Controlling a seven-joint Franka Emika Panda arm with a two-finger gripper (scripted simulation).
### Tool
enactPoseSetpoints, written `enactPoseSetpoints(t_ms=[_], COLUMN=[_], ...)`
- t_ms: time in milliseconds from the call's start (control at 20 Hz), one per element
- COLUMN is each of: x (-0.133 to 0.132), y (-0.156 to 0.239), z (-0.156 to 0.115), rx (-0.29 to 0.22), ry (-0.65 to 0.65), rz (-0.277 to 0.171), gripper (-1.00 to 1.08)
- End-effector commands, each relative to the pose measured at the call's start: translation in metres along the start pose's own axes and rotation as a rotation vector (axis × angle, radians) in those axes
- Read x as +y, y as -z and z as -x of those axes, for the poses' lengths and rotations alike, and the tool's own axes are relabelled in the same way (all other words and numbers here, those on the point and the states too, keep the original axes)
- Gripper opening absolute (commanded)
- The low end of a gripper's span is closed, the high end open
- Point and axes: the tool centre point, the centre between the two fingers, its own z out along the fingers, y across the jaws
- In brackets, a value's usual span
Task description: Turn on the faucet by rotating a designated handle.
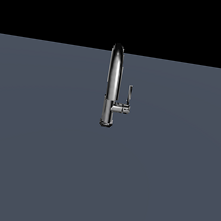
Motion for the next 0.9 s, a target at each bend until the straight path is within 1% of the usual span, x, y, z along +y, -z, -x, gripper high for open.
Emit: enactPoseSetpoints(t_ms=[0, 250, 450, 650, 850], x=[0.000, 0.000, -0.001, -0.002, -0.003], y=[0.000, 0.000, -0.001, -0.001, -0.003], z=[0.000, -0.003, -0.011, -0.023, -0.040], rx=[0.000, -0.008, -0.025, -0.052, -0.089], ry=[0.000, -0.007, -0.024, -0.050, -0.087], rz=[0.000, -0.007, -0.023, -0.049, -0.084], gripper=[-1.00, -1.00, -1.00, -1.00, -1.00])
